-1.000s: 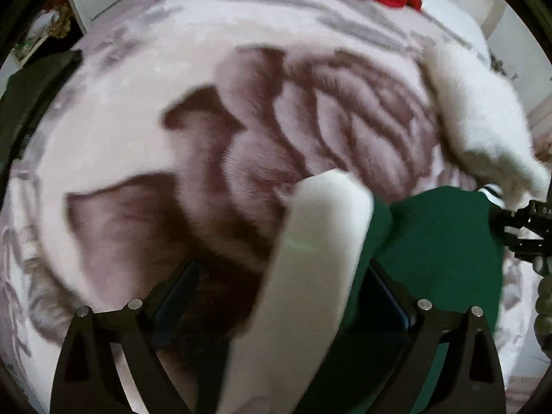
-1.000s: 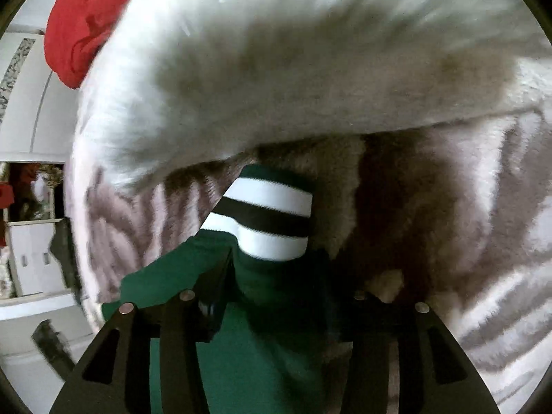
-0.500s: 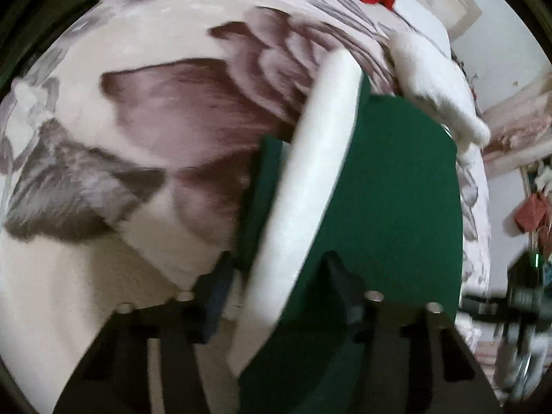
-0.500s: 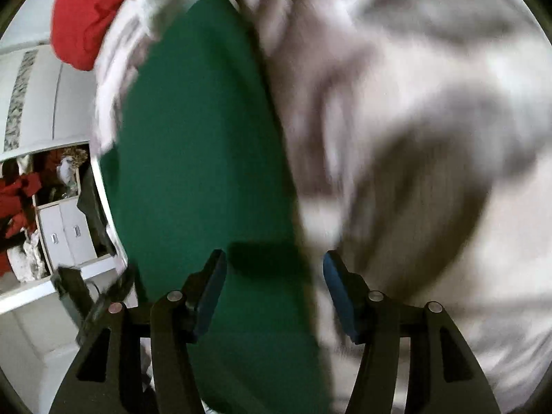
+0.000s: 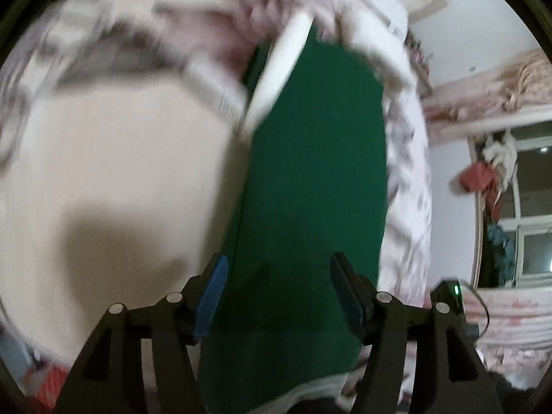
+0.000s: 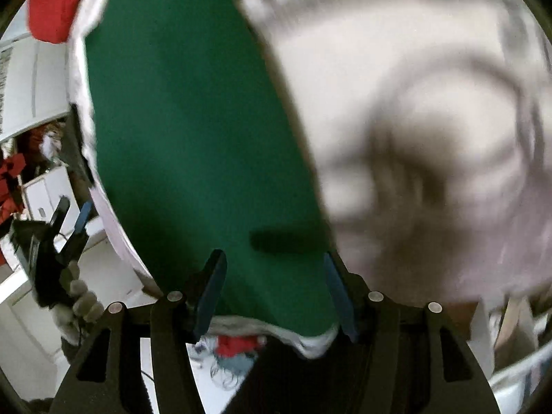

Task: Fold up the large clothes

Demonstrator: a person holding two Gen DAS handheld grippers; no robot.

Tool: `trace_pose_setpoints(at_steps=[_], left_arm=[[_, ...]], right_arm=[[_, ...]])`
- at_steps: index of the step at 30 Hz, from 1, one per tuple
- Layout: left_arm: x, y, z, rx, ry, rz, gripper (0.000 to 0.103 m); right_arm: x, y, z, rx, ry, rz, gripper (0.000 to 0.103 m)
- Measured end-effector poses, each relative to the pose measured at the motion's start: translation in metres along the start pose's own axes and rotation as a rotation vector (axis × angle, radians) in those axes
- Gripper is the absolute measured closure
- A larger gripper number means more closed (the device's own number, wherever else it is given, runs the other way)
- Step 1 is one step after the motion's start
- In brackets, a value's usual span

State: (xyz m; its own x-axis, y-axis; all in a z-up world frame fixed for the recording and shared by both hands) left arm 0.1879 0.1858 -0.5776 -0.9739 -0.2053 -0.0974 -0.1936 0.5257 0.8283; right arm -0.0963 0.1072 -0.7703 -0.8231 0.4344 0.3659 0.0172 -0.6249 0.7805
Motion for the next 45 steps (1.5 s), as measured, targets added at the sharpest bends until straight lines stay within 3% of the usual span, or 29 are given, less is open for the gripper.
trace_pose_setpoints(at_steps=[4, 7, 8, 9, 11, 14, 17, 20, 24, 27, 29, 33, 35, 37, 38, 40, 45], left_arm=[[0.084, -0.020, 0.022, -0.070, 0.044, 0.141, 0.044], [0.119, -0.024, 0.021, -0.123, 0.011, 0.142, 0.044], [0.121, -0.021, 0.015, -0.131, -0.039, 0.092, 0.044], [0.121, -0.021, 0.010, -0.140, -0.067, 0.077, 0.058], [0.120, -0.021, 0.003, -0.172, -0.108, 0.059, 0.085], [0.119, -0.012, -0.008, -0.118, -0.071, 0.018, 0.088], [0.121, 0.003, -0.017, -0.075, -0.040, -0.015, 0.089], [0.127, 0.010, -0.013, -0.080, -0.033, -0.031, 0.089], [0.129, -0.009, 0.017, -0.165, -0.075, -0.013, 0.089], [0.133, -0.042, 0.043, -0.209, -0.078, 0.030, 0.089], [0.128, -0.047, 0.045, -0.211, -0.077, 0.037, 0.089], [0.126, -0.023, 0.040, -0.113, -0.010, 0.037, 0.077], [0.130, -0.011, 0.048, -0.046, 0.040, 0.032, 0.076], [0.134, -0.013, 0.058, 0.022, 0.095, 0.039, 0.070], [0.136, -0.020, 0.064, 0.050, 0.130, 0.052, 0.062], [0.138, -0.036, 0.063, 0.109, 0.163, 0.071, 0.059], [0.131, -0.055, 0.058, 0.148, 0.100, 0.087, 0.047]], right_arm=[[0.050, -0.050, -0.027, 0.029, -0.035, 0.093, 0.043], [0.078, -0.076, -0.034, -0.030, -0.082, 0.141, 0.043], [0.083, -0.078, -0.037, -0.044, -0.096, 0.142, 0.043], [0.086, -0.079, -0.036, -0.049, -0.105, 0.119, 0.044], [0.092, -0.076, -0.036, -0.035, -0.092, 0.062, 0.079], [0.102, -0.069, -0.035, -0.015, -0.077, 0.018, 0.094], [0.120, -0.051, -0.025, -0.019, -0.040, -0.014, 0.097], [0.128, -0.028, -0.019, -0.043, -0.044, -0.029, 0.098], [0.140, -0.027, -0.012, -0.042, 0.002, -0.037, 0.098], [0.131, -0.062, -0.012, 0.028, 0.043, -0.019, 0.098], [0.123, -0.088, -0.025, 0.052, 0.017, -0.002, 0.094], [0.119, -0.097, -0.032, -0.046, -0.018, 0.059, 0.079], [0.120, -0.088, -0.034, -0.092, 0.008, 0.042, 0.055], [0.119, -0.086, -0.044, -0.105, 0.036, 0.041, 0.046], [0.117, -0.089, -0.047, -0.129, 0.036, 0.048, 0.042], [0.114, -0.100, -0.048, -0.177, 0.042, 0.060, 0.039], [0.102, -0.135, -0.034, -0.307, 0.101, 0.106, 0.029]])
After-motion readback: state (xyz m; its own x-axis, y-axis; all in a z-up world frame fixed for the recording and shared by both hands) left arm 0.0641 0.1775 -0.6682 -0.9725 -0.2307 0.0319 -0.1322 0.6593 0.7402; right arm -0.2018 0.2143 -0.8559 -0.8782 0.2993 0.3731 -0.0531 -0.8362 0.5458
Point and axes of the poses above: each gripper's, at about its wrist camera, not at the fingertips, and y roughly against the way its jaws point, z to its left, x to its underside, the point moved 9 cm from there along -y, roughly the way its jaws point, and after that the axes turned 4 degrees about -z, right-handed, at the moved point
